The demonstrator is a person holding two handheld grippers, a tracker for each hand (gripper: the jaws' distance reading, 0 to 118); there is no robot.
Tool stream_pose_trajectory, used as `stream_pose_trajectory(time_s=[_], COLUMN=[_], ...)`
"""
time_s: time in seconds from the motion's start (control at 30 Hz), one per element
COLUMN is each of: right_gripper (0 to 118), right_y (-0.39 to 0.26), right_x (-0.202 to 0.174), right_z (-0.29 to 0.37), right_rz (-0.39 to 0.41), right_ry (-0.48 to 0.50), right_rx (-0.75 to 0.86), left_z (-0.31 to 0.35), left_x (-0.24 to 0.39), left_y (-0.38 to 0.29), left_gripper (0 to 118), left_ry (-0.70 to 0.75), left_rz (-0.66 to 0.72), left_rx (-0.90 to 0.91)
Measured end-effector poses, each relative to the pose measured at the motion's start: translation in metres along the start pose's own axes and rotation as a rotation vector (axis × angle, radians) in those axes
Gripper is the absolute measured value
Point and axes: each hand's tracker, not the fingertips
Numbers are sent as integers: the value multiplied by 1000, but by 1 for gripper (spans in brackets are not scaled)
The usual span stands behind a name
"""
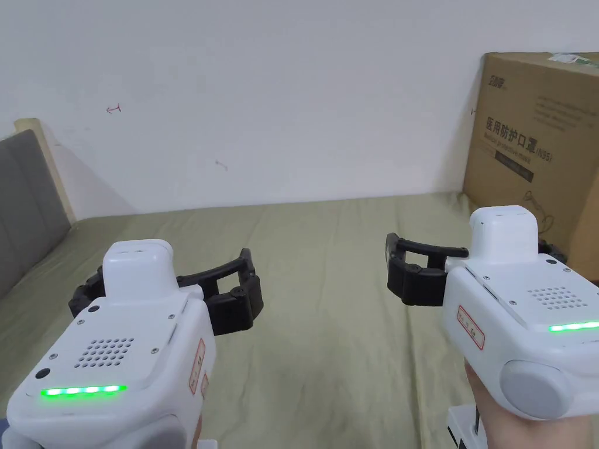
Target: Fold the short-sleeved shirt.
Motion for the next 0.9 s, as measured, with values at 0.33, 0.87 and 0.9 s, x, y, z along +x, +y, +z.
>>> stream_pose_trajectory(time_s=[0.33,0.87,0.9], right_gripper=[118,118,118], right_y=[1,-3,-3], right_x=[3,-3,-3], right_z=[1,-7,-8], right_rz=[5,-5,-5], right_ry=[-19,7,8], right_rx=[-19,-61,-62], left_z=[1,-2,-2], left_x=[6,-3,-4], left_y=[-9,-14,-14], left_gripper=[118,118,118], left_ry=[31,-12,-23], left_rz=[-7,78,93], left_rx=[-13,-76,-74])
